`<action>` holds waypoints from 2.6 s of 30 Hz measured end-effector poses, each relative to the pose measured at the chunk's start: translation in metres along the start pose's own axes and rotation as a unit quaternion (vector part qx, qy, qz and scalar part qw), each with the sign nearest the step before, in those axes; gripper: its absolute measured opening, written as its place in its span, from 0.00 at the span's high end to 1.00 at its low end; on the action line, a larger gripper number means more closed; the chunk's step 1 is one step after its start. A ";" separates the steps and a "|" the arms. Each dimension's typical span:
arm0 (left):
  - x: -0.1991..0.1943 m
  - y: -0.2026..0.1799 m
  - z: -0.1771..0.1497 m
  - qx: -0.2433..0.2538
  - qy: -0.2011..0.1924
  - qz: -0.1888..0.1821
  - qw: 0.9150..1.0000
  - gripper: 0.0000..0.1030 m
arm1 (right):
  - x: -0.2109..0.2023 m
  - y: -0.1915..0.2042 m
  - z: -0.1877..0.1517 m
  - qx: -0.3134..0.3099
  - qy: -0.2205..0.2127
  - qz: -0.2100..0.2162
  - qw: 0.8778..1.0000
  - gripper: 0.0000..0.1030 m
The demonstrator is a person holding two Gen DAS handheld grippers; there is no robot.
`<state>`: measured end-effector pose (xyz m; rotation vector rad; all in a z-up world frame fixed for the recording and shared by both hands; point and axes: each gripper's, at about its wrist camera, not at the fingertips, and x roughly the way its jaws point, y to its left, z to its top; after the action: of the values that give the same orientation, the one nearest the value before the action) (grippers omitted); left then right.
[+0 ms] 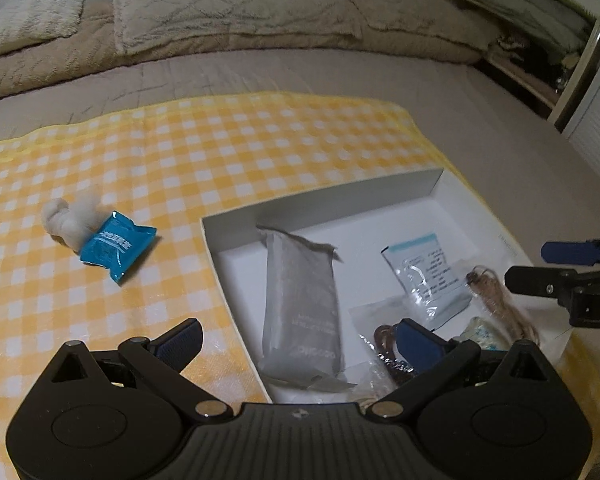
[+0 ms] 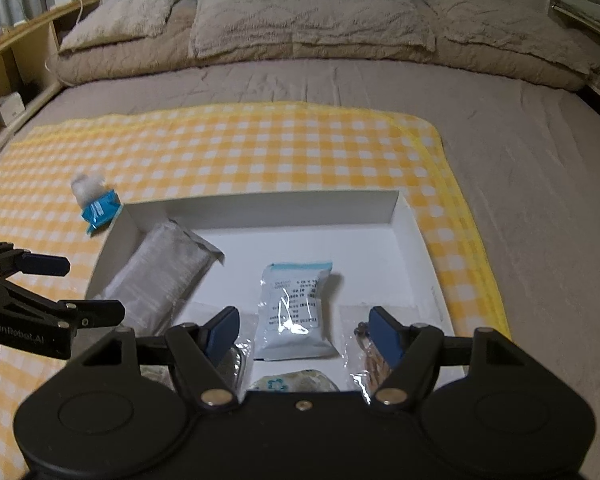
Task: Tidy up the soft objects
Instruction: 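Move both tools from the box toward the cotton wad and blue packet, then grasp the white cotton wad with left tool while right tool grasps the blue packet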
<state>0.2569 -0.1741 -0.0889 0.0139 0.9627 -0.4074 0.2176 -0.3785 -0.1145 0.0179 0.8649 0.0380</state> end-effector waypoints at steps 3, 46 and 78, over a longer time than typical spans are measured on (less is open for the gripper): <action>-0.010 0.002 0.000 -0.007 -0.011 -0.001 1.000 0.01 | -0.009 0.001 -0.001 0.006 -0.011 0.006 1.000 0.30; -0.076 0.141 0.025 -0.107 -0.128 0.100 0.981 0.00 | 0.005 0.079 0.047 0.005 -0.104 0.011 0.994 0.00; 0.055 0.222 0.073 0.027 -0.068 0.076 0.994 0.16 | 0.154 0.241 0.083 -0.234 -0.063 0.122 0.962 0.15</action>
<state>0.4185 -0.0013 -0.1280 0.1075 0.8108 -0.2892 0.3746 -0.1315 -0.1701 -0.3150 0.7044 0.4672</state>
